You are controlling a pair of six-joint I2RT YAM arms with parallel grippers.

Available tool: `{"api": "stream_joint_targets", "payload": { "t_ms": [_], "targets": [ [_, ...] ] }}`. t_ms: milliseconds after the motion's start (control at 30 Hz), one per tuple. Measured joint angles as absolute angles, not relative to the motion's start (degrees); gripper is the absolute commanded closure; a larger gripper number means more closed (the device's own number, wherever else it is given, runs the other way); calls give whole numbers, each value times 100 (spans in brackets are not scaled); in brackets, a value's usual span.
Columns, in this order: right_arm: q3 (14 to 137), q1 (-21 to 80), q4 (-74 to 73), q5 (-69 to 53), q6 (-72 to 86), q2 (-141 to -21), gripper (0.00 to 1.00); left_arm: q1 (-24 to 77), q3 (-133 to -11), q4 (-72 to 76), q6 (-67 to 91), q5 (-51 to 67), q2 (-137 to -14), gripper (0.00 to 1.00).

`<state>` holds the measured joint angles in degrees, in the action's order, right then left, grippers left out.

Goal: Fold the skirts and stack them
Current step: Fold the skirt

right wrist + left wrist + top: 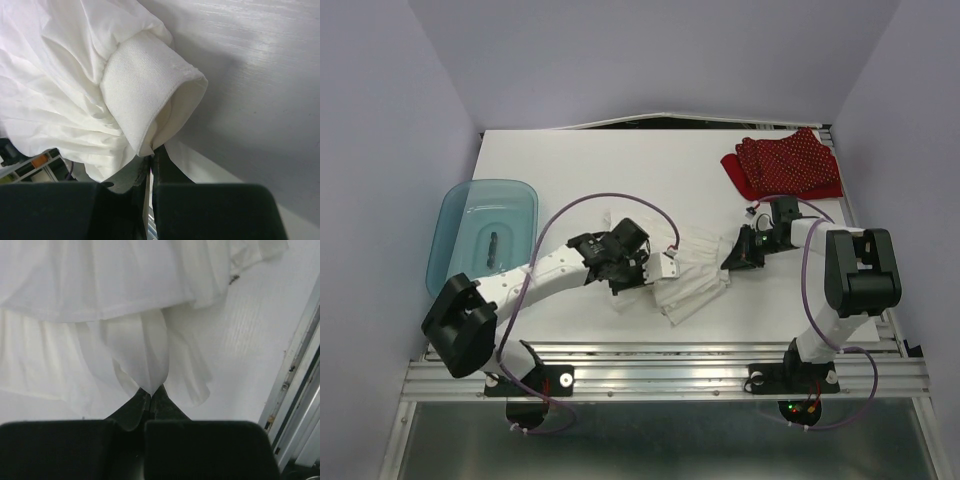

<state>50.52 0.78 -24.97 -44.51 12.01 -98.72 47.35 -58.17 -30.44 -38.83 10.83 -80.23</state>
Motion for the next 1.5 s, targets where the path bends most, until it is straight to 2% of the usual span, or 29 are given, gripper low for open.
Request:
{"api": "stream_joint_targets", "payload": {
  "t_ms": [167, 267, 300, 367, 400, 433, 567, 667, 800, 833, 1000, 1200, 1267, 1367, 1500],
  "targets": [
    [5059, 78, -2567, -4375, 1184, -9872, 99, 4864, -5192, -3024, -3944, 1109, -8729, 95],
    [5089, 80, -2665, -4359, 1166, -9872, 99, 4853, -5109, -2893, -3977, 989, -9067, 72],
    [5105, 78, -2700, -4348, 1146, -9872, 99, 4849, -5109, -2873, -3972, 958, -9074, 60],
    [5140, 78, -2773, -4329, 1081, -9872, 99, 4812, -5109, -2867, -3946, 908, -9078, 52],
    [5155, 78, -2808, -4318, 1050, -9870, 99, 4757, -5109, -2884, -3959, 926, -9065, 43],
    [5168, 78, -2836, -4298, 1017, -9867, 99, 4698, -5113, -2919, -3968, 958, -9043, 42],
    [5170, 78, -2967, -4193, 878, -9773, 99, 4211, -5378, -3465, -4023, 1367, -8560, 42],
    [5170, 78, -3044, -4139, 812, -9629, 99, 3721, -6165, -3623, -3806, 1686, -7950, 42],
    [5170, 78, -3114, -4084, 751, -9524, 99, 3599, -6912, -3081, -3249, 1933, -7629, 49],
    [5170, 78, -3131, -4066, 738, -9504, 99, 3614, -6991, -2945, -3107, 2005, -7649, 54],
    [5218, 78, -3326, -3896, 615, -9382, 99, 3706, -7065, -2209, -2281, 2620, -8595, 59],
    [5527, 78, -3568, -3719, 423, -9275, 99, 3715, -6788, -1166, -1059, 3736, -9738, 59],
    [5592, 78, -3623, -3706, 364, -9260, 99, 3719, -6788, -720, -561, 4023, -10016, 63],
    [5655, 78, -3750, -3693, 266, -9260, 99, 3758, -6845, -226, -16, 4071, -10468, 71],
    [5795, 78, -3970, -3621, 163, -9179, 99, 3789, -7085, -204, 246, 3756, -11362, 74]
  ]
}}
